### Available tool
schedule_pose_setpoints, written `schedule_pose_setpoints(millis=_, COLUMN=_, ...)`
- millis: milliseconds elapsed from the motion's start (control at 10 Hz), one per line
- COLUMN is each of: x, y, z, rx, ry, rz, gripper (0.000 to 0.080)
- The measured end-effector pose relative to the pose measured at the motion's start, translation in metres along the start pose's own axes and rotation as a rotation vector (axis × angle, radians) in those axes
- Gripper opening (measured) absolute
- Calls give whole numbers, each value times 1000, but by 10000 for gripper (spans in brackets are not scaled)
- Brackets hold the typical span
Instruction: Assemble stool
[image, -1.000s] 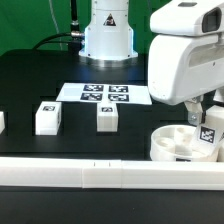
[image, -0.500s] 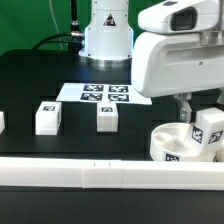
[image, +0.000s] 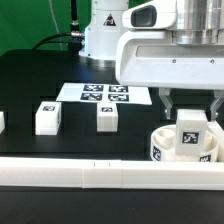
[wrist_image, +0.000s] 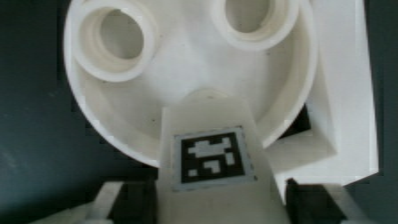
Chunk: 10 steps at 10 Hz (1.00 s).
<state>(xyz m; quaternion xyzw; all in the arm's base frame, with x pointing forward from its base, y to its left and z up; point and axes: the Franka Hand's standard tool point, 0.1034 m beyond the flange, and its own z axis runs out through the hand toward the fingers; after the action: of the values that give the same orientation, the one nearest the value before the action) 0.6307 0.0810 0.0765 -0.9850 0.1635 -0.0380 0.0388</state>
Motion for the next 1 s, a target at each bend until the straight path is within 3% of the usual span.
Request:
schedule_pose_setpoints(millis=100, x=0, y=1, z=-1, rx=0, ry=0, rz=-28, gripper=351)
schedule_pose_setpoints(millis=200, x=3, y=4, z=-7, rx=2, ry=5, rz=-84, gripper=563)
schedule_pose_setpoints(millis=300, x=5, y=9, z=-19, rx=1, ry=0, rz=-144, gripper=563)
schedule_pose_setpoints(millis=400, x=12, y=21, z=-34, rx=1, ry=0, rz=-224, gripper=630)
schedule_pose_setpoints(millis=500, x=18, y=33, z=-40, rx=0, ry=7, rz=-243, gripper=630)
schedule_pose_setpoints(millis=900, x=16, y=31, z=-36, rx=-1, ry=3, rz=-237, gripper=648)
schedule_pose_setpoints(millis=1000, x=16, y=36, z=-34, rx=-2, ry=5, rz=-256, gripper=648)
